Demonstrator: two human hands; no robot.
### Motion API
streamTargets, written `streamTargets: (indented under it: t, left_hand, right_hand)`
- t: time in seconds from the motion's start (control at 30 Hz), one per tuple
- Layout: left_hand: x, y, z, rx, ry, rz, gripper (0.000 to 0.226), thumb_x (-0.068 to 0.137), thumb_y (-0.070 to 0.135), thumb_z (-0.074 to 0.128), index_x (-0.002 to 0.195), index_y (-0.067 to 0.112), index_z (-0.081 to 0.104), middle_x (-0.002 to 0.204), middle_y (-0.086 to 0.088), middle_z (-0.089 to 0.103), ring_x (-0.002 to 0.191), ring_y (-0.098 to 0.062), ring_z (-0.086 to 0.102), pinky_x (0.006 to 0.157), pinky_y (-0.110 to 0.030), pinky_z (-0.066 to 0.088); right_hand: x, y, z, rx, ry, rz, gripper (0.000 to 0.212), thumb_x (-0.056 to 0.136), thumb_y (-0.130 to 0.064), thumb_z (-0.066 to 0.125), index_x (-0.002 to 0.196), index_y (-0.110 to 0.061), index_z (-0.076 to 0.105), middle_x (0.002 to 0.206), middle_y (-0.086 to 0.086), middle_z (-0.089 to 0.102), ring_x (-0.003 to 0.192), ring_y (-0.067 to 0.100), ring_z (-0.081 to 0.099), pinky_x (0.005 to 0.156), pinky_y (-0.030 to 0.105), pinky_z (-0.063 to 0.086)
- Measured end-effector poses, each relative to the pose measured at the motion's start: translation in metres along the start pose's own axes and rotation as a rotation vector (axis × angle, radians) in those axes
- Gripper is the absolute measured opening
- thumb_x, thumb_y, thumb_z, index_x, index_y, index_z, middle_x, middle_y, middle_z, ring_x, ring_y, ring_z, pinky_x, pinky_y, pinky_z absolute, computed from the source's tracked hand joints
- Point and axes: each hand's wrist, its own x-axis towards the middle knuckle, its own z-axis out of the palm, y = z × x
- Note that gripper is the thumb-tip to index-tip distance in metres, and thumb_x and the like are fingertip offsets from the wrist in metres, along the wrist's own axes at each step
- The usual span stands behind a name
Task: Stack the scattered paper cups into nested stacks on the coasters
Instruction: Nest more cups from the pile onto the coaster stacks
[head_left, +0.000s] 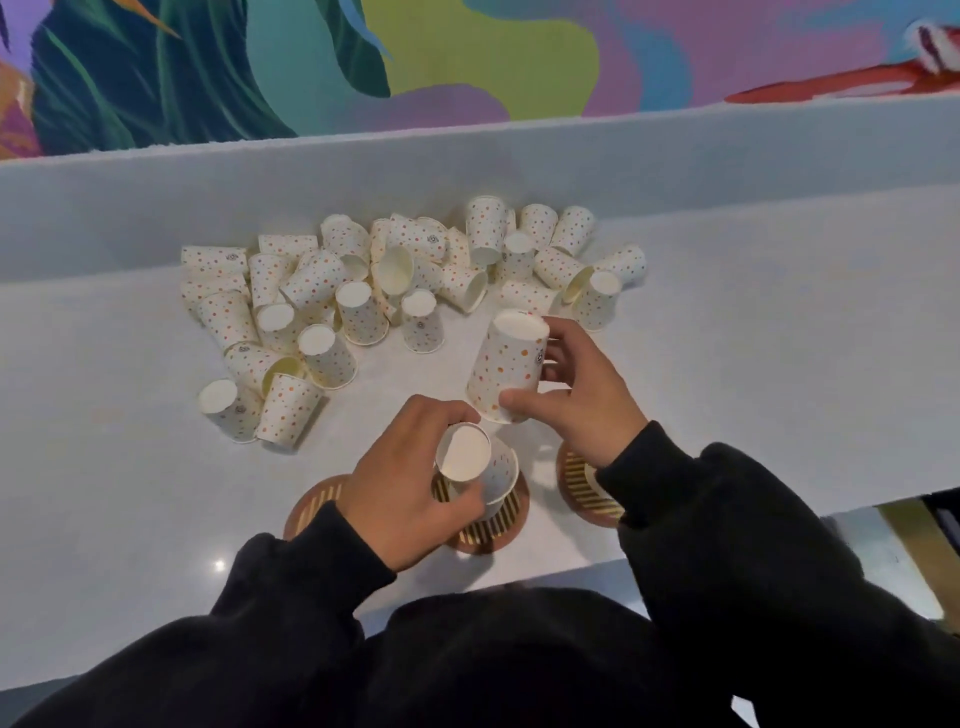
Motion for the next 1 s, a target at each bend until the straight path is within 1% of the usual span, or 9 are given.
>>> streamTargets:
  t: [0.17, 0.33, 0.4, 0.53, 0.63, 0.73, 0.87, 0.93, 1.0]
  left_hand:
    - [-0.001, -0.009, 0.012, 0.089, -0.049, 0.007, 0.066, 0.075, 0.054, 0.062, 0.135, 0.03, 0.052, 0.122, 0.011, 0.05, 0.111, -0.005, 0.05, 0.092, -0.023, 0.045]
    - [-0.002, -0.03, 0.039, 0.103, -0.085, -0.028, 0.067, 0.082, 0.049, 0.07, 0.142, 0.029, 0.048, 0.128, 0.009, 0.048, 0.114, -0.003, 0.047, 0.095, -0.023, 0.045]
    - [-0.003, -0.037, 0.048, 0.101, -0.106, -0.049, 0.07, 0.083, 0.054, 0.066, 0.145, 0.028, 0.045, 0.132, 0.009, 0.048, 0.117, -0.004, 0.046, 0.097, -0.021, 0.043]
    - [-0.005, -0.05, 0.061, 0.117, -0.127, -0.069, 0.073, 0.086, 0.052, 0.068, 0.149, 0.026, 0.041, 0.136, 0.005, 0.05, 0.121, -0.009, 0.047, 0.102, -0.026, 0.044]
    - [-0.007, -0.059, 0.07, 0.114, -0.127, -0.109, 0.071, 0.087, 0.052, 0.07, 0.147, 0.025, 0.043, 0.134, 0.004, 0.053, 0.119, -0.01, 0.049, 0.099, -0.022, 0.041]
    - [-0.01, -0.065, 0.074, 0.11, -0.127, -0.15, 0.067, 0.087, 0.05, 0.071, 0.143, 0.023, 0.047, 0.13, 0.003, 0.054, 0.116, -0.012, 0.052, 0.095, -0.021, 0.041]
    - [-0.014, -0.072, 0.076, 0.075, -0.132, -0.189, 0.064, 0.086, 0.042, 0.074, 0.142, 0.024, 0.048, 0.131, 0.001, 0.054, 0.117, -0.012, 0.051, 0.099, -0.027, 0.045]
    - [-0.017, -0.074, 0.076, 0.064, -0.132, -0.205, 0.065, 0.087, 0.043, 0.074, 0.144, 0.027, 0.047, 0.133, 0.003, 0.054, 0.118, -0.011, 0.051, 0.102, -0.031, 0.046]
    - [-0.019, -0.076, 0.076, 0.048, -0.131, -0.213, 0.066, 0.087, 0.045, 0.074, 0.145, 0.029, 0.046, 0.134, 0.004, 0.054, 0.118, -0.009, 0.05, 0.103, -0.031, 0.046]
  right_hand:
    - [-0.02, 0.013, 0.002, 0.032, 0.06, -0.035, 0.074, 0.076, -0.019, 0.086, 0.136, -0.037, 0.047, 0.134, -0.015, 0.06, 0.124, 0.011, 0.059, 0.095, 0.046, 0.058]
    - [-0.027, 0.024, 0.007, 0.089, 0.06, -0.046, 0.072, 0.072, -0.024, 0.087, 0.132, -0.039, 0.051, 0.131, -0.015, 0.064, 0.125, 0.013, 0.06, 0.095, 0.052, 0.057]
    - [-0.03, 0.028, 0.009, 0.065, 0.04, -0.051, 0.073, 0.073, -0.024, 0.087, 0.133, -0.038, 0.05, 0.131, -0.016, 0.063, 0.125, 0.011, 0.059, 0.096, 0.051, 0.057]
    - [-0.034, 0.036, 0.012, 0.002, 0.003, -0.069, 0.072, 0.078, -0.019, 0.087, 0.135, -0.036, 0.048, 0.131, -0.021, 0.06, 0.123, 0.005, 0.058, 0.099, 0.044, 0.056]
    - [-0.037, 0.044, 0.018, -0.087, -0.033, -0.096, 0.071, 0.08, -0.023, 0.086, 0.134, -0.042, 0.045, 0.128, -0.031, 0.057, 0.124, -0.001, 0.055, 0.102, 0.034, 0.055]
    - [-0.039, 0.055, 0.022, -0.167, -0.069, -0.114, 0.07, 0.081, -0.026, 0.085, 0.134, -0.044, 0.043, 0.129, -0.033, 0.055, 0.125, -0.006, 0.053, 0.101, 0.023, 0.052]
    - [-0.04, 0.07, 0.029, -0.25, -0.149, -0.098, 0.072, 0.082, -0.028, 0.083, 0.135, -0.048, 0.038, 0.127, -0.034, 0.053, 0.122, -0.012, 0.05, 0.098, 0.009, 0.045]
    - [-0.038, 0.081, 0.033, -0.3, -0.189, -0.09, 0.071, 0.083, -0.028, 0.082, 0.137, -0.044, 0.039, 0.13, -0.025, 0.055, 0.123, -0.005, 0.052, 0.101, 0.013, 0.045]
    - [-0.037, 0.091, 0.038, -0.345, -0.224, -0.07, 0.071, 0.083, -0.027, 0.081, 0.139, -0.039, 0.039, 0.134, -0.014, 0.058, 0.125, 0.007, 0.054, 0.105, 0.023, 0.047]
